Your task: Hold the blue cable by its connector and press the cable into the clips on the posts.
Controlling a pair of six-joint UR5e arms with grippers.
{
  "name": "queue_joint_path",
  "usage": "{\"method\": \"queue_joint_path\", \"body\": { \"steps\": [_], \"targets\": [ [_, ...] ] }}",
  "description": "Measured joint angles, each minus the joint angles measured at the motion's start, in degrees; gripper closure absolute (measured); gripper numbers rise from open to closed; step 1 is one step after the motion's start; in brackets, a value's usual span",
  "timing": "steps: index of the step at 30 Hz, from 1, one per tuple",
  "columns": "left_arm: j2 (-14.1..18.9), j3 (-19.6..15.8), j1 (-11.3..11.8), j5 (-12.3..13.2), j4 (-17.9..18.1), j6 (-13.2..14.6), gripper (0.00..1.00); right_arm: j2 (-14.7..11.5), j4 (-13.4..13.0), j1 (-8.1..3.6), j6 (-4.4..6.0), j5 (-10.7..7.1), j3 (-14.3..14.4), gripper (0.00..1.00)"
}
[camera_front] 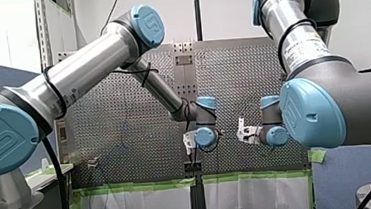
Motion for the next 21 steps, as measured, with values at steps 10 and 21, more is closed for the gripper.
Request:
{"method": "queue_joint_path", "body": {
  "steps": [10,21],
  "targets": [
    [-1.4,0.0,0.4,1.8,-0.3,-0.3,1.0,0.1,-0.2,-1.27,1.24,-1.53,-0.9,1.0],
    [-1.5,3.0,1.0,4.9,-0.9,-1.6,1.0,0.2,-0.1,-2.17,1.4,-1.99,-2.0,1.0]
  ]
}}
